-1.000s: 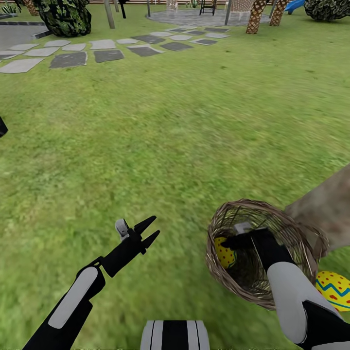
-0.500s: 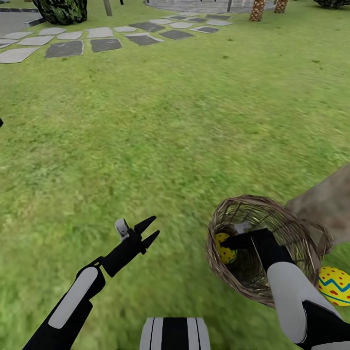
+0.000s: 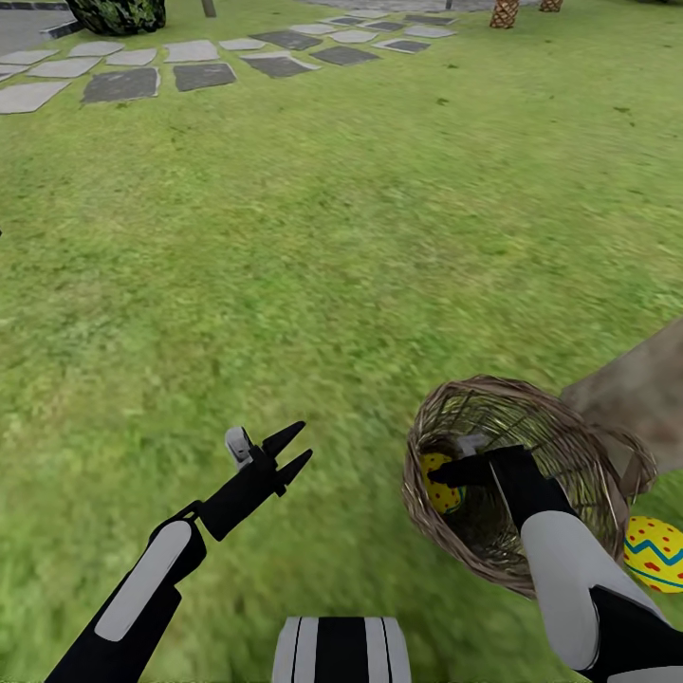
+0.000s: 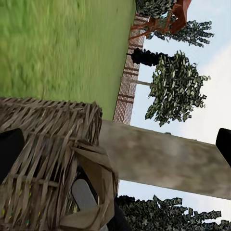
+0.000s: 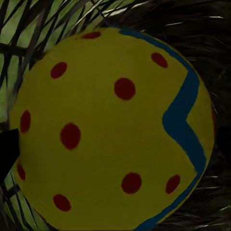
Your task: Take the three Easter eggs out of the wicker basket on the lawn in the garden, then place them on the lawn next to a single tree (choose any tree) so that all three eggs are next to the same tree and none are left in the basket.
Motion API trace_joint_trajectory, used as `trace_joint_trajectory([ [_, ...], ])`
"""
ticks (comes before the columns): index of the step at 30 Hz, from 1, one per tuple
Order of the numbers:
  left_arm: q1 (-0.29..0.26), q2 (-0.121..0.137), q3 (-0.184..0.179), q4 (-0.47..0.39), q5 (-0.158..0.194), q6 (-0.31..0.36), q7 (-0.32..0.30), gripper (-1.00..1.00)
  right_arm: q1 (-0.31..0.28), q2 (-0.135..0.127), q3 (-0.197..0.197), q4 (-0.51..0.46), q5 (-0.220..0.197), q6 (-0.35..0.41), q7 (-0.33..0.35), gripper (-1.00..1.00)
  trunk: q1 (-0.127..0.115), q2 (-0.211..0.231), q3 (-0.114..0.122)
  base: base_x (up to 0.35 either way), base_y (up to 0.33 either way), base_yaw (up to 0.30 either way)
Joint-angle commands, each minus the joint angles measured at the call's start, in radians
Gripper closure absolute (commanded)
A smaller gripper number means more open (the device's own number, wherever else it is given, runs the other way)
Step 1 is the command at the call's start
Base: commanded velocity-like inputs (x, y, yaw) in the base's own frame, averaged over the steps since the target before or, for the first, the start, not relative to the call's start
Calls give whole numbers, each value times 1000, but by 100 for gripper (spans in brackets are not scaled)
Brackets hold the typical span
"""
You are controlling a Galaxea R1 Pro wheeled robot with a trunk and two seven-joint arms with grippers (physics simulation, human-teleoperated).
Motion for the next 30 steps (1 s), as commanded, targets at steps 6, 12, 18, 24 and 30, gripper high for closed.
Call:
trace_joint_trajectory([
  [6, -1, 0, -2, 0, 7, 3, 0, -100, 0, 1, -5, -2, 43, -2, 6, -100, 2, -1, -16, 0, 0, 0],
  [12, -1, 1, -3, 0, 7, 3, 0, -100, 0, 2, -6, -2, 43, -2, 5, -100, 3, -2, -24, 0, 0, 0],
  [18, -1, 1, -3, 0, 7, 3, 0, -100, 0, 3, -5, -2, 43, -2, 5, -100, 4, -2, -32, 0, 0, 0],
  [24, -1, 1, -3, 0, 7, 3, 0, -100, 0, 3, -4, -2, 44, -2, 5, -100, 4, -2, -32, 0, 0, 0],
  [30, -1, 1, -3, 1, 7, 3, 0, -100, 0, 3, -5, -2, 45, -2, 5, 100, 4, -2, -32, 0, 0, 0],
])
